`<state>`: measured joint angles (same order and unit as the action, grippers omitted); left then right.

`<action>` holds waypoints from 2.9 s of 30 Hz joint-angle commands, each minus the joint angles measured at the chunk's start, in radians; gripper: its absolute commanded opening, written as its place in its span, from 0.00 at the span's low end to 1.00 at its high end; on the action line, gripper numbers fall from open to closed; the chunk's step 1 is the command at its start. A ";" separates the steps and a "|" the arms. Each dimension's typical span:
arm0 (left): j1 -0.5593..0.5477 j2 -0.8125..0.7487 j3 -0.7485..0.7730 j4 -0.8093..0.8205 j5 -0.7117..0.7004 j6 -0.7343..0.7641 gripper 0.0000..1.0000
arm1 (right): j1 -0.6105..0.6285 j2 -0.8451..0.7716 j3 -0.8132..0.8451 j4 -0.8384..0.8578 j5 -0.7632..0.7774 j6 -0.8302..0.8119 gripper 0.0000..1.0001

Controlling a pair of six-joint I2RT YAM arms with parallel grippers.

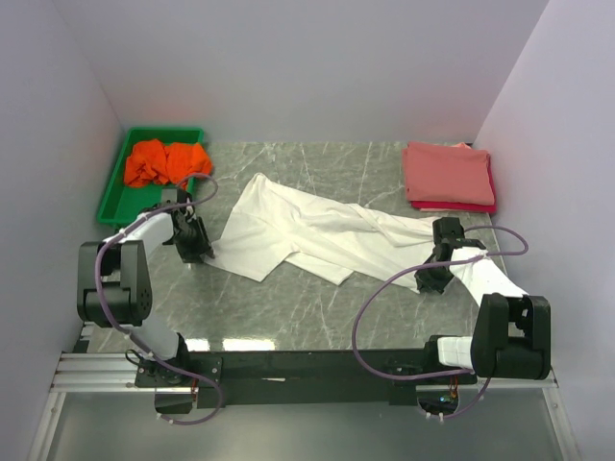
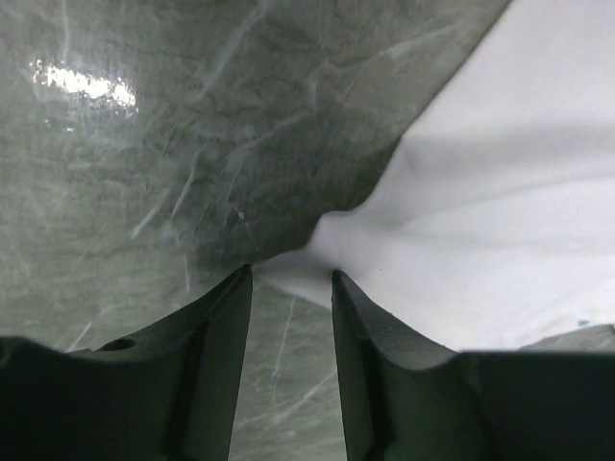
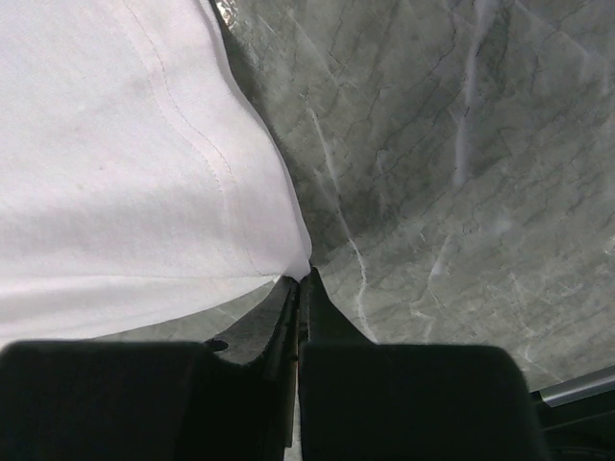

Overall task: Fold and stack the t-shirts
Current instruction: Flatten the tshirt out

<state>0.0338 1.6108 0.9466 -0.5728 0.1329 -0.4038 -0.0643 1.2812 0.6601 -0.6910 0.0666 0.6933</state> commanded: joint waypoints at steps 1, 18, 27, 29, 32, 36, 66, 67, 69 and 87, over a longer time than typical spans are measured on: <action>-0.011 0.040 0.038 0.041 -0.029 0.019 0.44 | -0.011 -0.020 0.007 -0.008 0.032 -0.005 0.00; -0.063 0.032 -0.019 0.011 -0.101 0.025 0.32 | -0.014 -0.023 -0.011 -0.002 0.029 0.003 0.00; -0.066 0.020 -0.035 -0.002 -0.089 0.023 0.23 | -0.015 -0.013 0.001 0.001 0.024 -0.002 0.00; -0.066 0.028 -0.035 -0.002 -0.076 0.025 0.11 | -0.015 -0.014 0.004 -0.002 0.022 -0.003 0.00; -0.066 0.023 -0.032 0.001 -0.055 0.028 0.03 | -0.015 -0.020 0.004 -0.005 0.018 -0.002 0.00; -0.057 0.009 0.015 -0.010 0.028 0.011 0.00 | -0.015 -0.046 0.029 -0.027 0.009 -0.009 0.00; 0.144 -0.055 1.138 0.307 0.338 -0.621 0.00 | -0.017 0.029 1.239 -0.374 0.047 -0.241 0.00; 0.150 -0.075 1.140 0.313 0.332 -0.624 0.00 | -0.017 0.006 1.247 -0.364 0.048 -0.247 0.00; 0.155 -0.150 1.127 0.327 0.288 -0.610 0.00 | -0.017 -0.031 1.248 -0.329 0.058 -0.258 0.00; 0.101 -0.325 1.296 0.267 0.183 -0.428 0.01 | -0.019 -0.255 1.297 -0.217 0.139 -0.336 0.00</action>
<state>0.1360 1.2484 2.2837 -0.3420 0.3454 -0.8539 -0.0731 0.9752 1.9949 -0.9512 0.1616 0.3946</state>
